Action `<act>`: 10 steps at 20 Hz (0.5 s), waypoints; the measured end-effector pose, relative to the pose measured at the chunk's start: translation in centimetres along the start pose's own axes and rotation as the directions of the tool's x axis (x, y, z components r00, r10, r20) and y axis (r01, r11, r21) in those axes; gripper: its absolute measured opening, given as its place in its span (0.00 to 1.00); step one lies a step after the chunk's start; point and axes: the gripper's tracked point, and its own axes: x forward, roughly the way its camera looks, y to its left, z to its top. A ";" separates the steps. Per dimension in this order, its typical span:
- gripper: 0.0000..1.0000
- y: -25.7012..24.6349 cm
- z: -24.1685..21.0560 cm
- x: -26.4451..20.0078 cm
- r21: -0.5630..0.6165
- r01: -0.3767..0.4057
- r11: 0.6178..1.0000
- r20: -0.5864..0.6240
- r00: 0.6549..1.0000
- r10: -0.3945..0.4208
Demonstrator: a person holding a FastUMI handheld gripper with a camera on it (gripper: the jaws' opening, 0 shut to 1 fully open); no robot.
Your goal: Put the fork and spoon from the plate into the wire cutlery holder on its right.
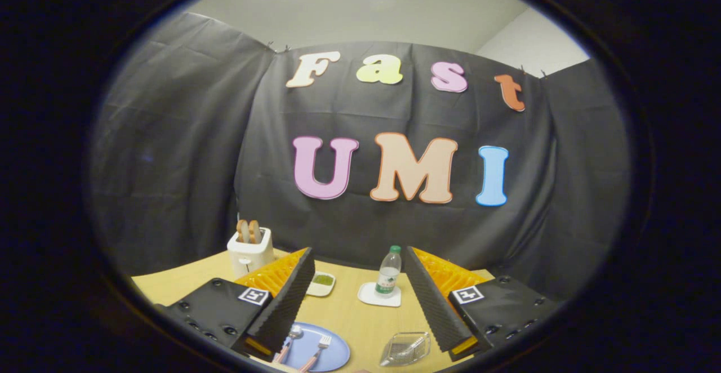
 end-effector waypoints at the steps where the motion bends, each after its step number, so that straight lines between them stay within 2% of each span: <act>1: 1.00 0.4 -0.7 0.2 0.003 -0.010 1.000 -0.017 1.000 0.010; 6: 1.00 1.9 -5.2 1.0 0.004 -0.050 0.999 -0.127 0.991 0.050; 10: 1.00 3.2 -10.1 1.3 0.019 -0.093 0.995 -0.248 0.964 0.095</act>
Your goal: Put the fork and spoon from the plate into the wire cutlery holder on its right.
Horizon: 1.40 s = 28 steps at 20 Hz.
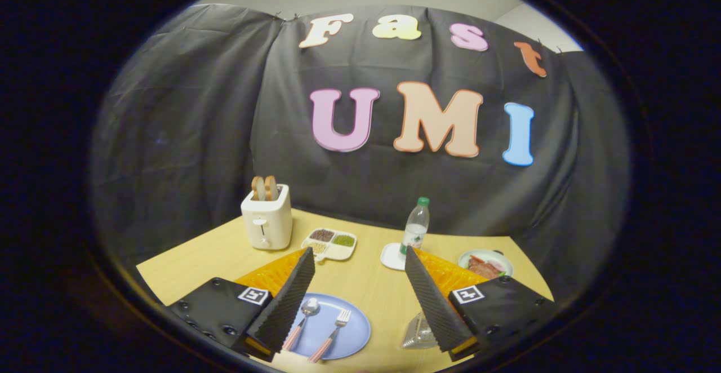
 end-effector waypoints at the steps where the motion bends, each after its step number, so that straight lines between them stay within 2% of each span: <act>1: 1.00 0.2 -1.0 0.3 0.001 -0.006 1.000 -0.031 1.000 0.006; 6: 1.00 0.7 -6.1 1.3 0.011 -0.027 1.000 -0.166 0.986 0.029; 11: 1.00 1.5 -10.9 1.5 -0.035 -0.055 0.998 -0.290 0.956 0.043; 20: 1.00 2.5 -19.0 1.1 -0.032 -0.092 0.995 -0.500 0.864 0.064; 25: 1.00 2.9 -22.1 0.8 -0.007 -0.098 0.995 -0.571 0.817 0.077; 28: 0.82 3.1 -22.7 0.7 0.001 -0.109 0.994 -0.588 0.804 0.089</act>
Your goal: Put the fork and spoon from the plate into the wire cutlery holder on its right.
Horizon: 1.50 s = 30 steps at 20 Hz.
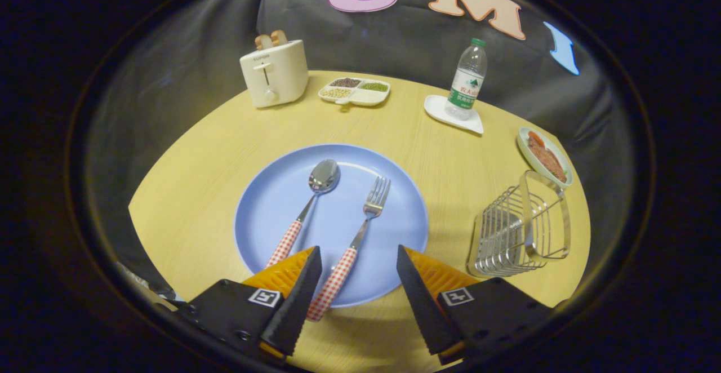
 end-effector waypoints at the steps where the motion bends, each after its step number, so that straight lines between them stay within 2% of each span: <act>1: 0.76 0.1 -0.2 0.1 0.000 -0.005 1.000 -0.004 1.000 0.005; 11: 0.16 -0.3 -0.7 0.5 -0.011 0.019 1.000 -0.029 0.999 -0.020; 15: 0.11 -1.6 -0.6 0.4 -0.028 0.048 0.998 -0.062 0.997 -0.050; 25: 0.10 -3.1 1.7 -2.7 0.028 -0.013 1.000 -0.083 0.996 0.015; 30: 0.10 -4.9 3.4 -5.1 0.006 -0.047 0.999 -0.090 0.995 0.048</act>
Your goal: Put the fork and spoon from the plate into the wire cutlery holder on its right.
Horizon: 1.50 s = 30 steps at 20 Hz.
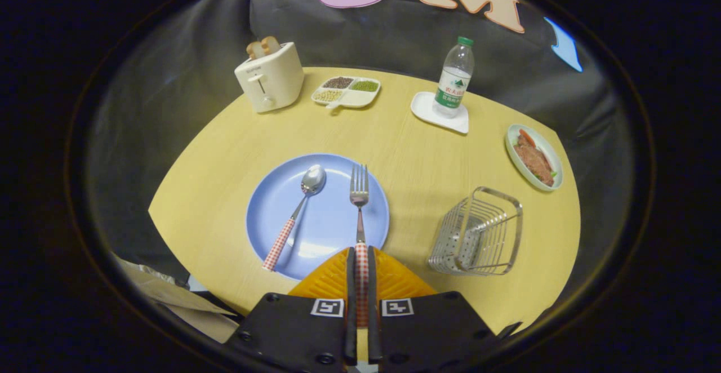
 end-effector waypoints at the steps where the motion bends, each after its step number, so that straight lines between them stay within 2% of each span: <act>1: 0.10 -0.4 0.2 -0.4 0.001 -0.005 1.000 -0.003 1.000 0.005; 5: 0.10 -2.8 1.2 -2.2 0.008 -0.016 1.000 -0.023 1.000 0.016; 18: 0.10 -12.0 1.3 -8.2 -0.134 -0.013 0.991 -0.167 0.986 -0.010; 24: 0.10 -14.4 -1.1 -8.6 -0.143 -0.036 0.989 -0.317 0.948 -0.012; 30: 0.11 -14.2 -1.9 -6.9 -0.147 -0.077 0.986 -0.433 0.901 0.005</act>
